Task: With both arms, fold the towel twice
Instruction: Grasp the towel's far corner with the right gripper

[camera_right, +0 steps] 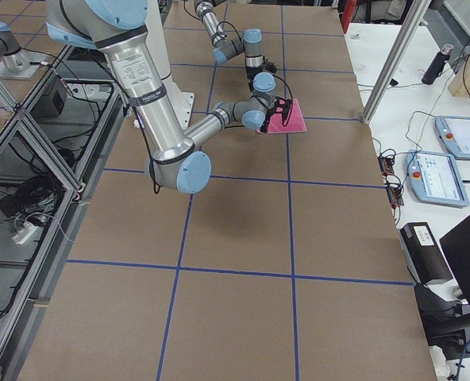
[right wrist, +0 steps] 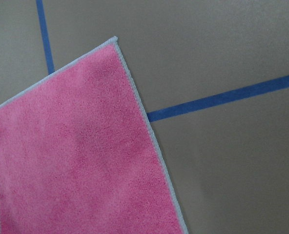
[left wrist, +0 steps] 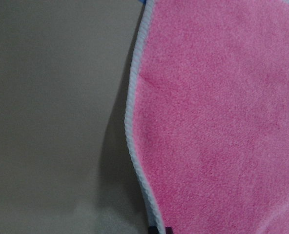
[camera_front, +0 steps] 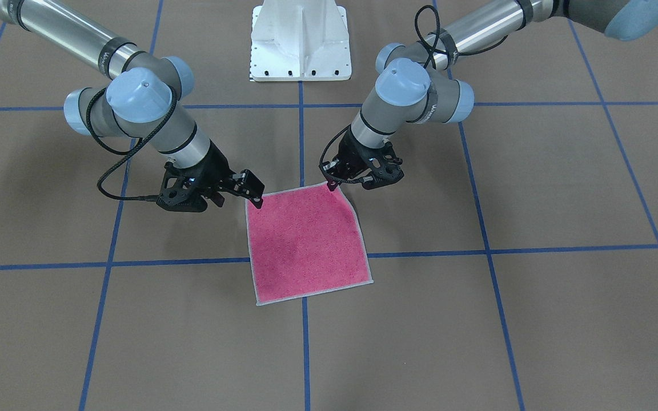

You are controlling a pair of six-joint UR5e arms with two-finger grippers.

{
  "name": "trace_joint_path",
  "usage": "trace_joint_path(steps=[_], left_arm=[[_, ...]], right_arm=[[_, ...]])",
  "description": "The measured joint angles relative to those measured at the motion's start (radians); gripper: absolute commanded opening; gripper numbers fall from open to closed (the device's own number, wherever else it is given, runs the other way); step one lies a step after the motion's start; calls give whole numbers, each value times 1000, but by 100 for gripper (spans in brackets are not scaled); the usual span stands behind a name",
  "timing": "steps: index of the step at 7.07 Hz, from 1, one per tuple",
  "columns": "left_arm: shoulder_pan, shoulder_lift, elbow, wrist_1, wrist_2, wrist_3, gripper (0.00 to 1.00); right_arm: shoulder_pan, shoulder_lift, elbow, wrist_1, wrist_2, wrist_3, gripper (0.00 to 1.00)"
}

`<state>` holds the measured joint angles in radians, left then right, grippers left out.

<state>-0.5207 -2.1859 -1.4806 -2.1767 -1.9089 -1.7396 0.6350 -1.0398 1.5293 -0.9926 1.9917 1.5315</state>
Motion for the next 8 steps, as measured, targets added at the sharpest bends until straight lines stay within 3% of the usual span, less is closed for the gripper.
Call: trace_joint_path(steps=[4,8], left_arm=[[-7,0,-12,0,-4,6,0],[-8,0,-15,0,-4,5,0]], right_arm=[[-54,3,-16,2,-46,36,94],[-71,2,-28,-1,-51,38,81]])
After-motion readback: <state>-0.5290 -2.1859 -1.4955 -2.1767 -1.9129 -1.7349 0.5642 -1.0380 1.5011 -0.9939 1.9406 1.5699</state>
